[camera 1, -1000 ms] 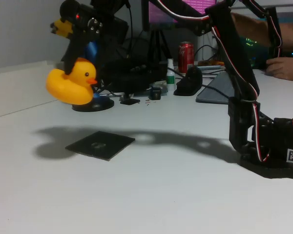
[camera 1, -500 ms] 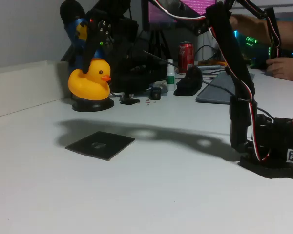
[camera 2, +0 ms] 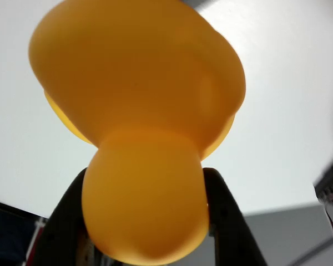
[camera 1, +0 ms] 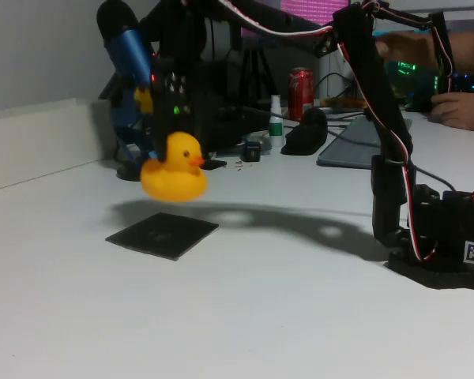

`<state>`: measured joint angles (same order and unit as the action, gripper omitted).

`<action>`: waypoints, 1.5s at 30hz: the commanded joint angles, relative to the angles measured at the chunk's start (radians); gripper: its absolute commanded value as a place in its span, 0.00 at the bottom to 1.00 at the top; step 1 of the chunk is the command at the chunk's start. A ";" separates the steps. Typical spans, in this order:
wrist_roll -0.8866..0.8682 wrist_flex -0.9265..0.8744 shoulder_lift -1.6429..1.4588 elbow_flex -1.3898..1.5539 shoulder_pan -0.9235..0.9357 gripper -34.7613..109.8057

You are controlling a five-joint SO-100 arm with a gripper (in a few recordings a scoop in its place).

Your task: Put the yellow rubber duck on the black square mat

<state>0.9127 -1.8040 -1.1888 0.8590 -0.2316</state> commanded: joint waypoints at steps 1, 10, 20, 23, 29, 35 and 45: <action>0.000 -0.058 -0.078 0.081 0.006 0.33; 0.000 -0.054 -0.072 0.135 0.000 0.33; -0.003 -0.049 -0.067 0.130 -0.009 0.33; -0.003 -0.035 -0.067 0.126 -0.009 0.33; -0.083 0.092 -0.067 0.132 -0.009 0.33; -0.109 0.109 -0.067 0.129 -0.038 0.33; -0.229 0.110 -0.066 0.124 -0.233 0.33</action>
<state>0.6949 -1.7027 -1.1904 0.9756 -0.4111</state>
